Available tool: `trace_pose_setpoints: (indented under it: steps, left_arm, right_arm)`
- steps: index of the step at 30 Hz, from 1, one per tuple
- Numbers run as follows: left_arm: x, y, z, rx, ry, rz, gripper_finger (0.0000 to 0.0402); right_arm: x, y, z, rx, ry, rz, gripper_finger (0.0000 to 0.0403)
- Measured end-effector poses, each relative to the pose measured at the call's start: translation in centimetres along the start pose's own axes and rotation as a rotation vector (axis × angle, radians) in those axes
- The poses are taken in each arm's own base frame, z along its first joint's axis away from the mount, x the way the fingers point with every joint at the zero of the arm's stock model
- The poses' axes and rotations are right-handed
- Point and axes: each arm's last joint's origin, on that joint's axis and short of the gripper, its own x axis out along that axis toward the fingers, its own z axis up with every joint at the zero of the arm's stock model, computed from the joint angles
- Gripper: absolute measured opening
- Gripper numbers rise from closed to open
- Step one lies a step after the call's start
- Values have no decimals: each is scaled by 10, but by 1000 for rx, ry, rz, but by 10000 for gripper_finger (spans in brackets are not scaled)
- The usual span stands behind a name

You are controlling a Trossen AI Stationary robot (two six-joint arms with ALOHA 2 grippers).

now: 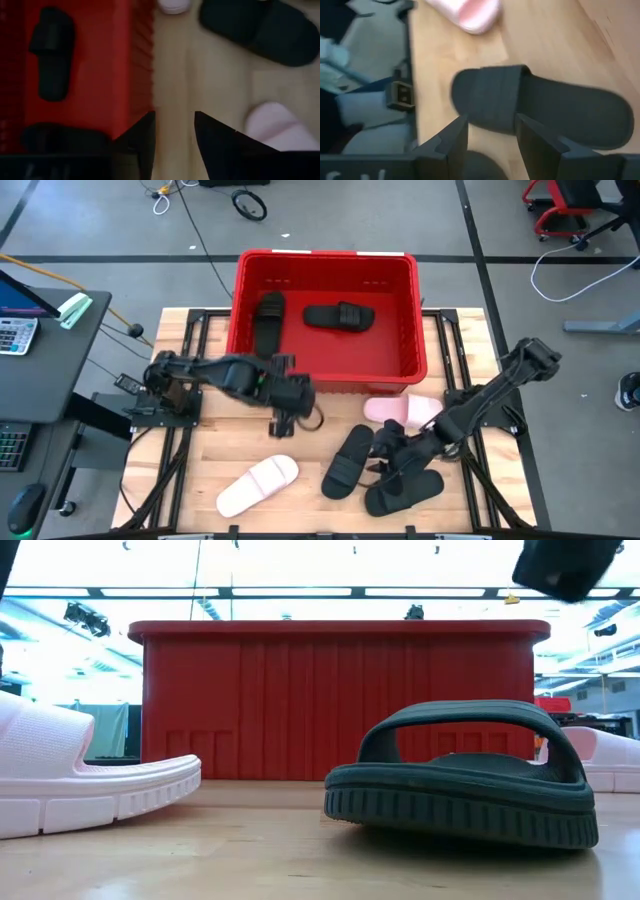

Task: Pick and place slides into bin
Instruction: Put the black slipper into the red bin

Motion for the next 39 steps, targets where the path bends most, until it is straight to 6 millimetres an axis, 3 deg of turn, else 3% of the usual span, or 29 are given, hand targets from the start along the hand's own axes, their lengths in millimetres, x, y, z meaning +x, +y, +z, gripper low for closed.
trace_pose_setpoints:
  steps: [6,11,23,33,39]
  left_arm:
    - [-12,-32,-6,62,-26,-40,120]
    - [-17,-43,-9,56,-37,-44,108]
    - [-18,-47,-10,81,-41,-47,82]
    - [-18,-47,-10,81,-41,-47,73]
    - [-18,-47,-10,82,-41,-48,72]
  right_arm:
    - [54,-5,-16,18,62,-103,169]
    - [82,-13,-16,52,102,-101,169]
    - [77,-24,8,74,59,-80,169]
    - [104,-35,12,116,115,-15,169]
    - [116,-27,18,134,57,121,164]
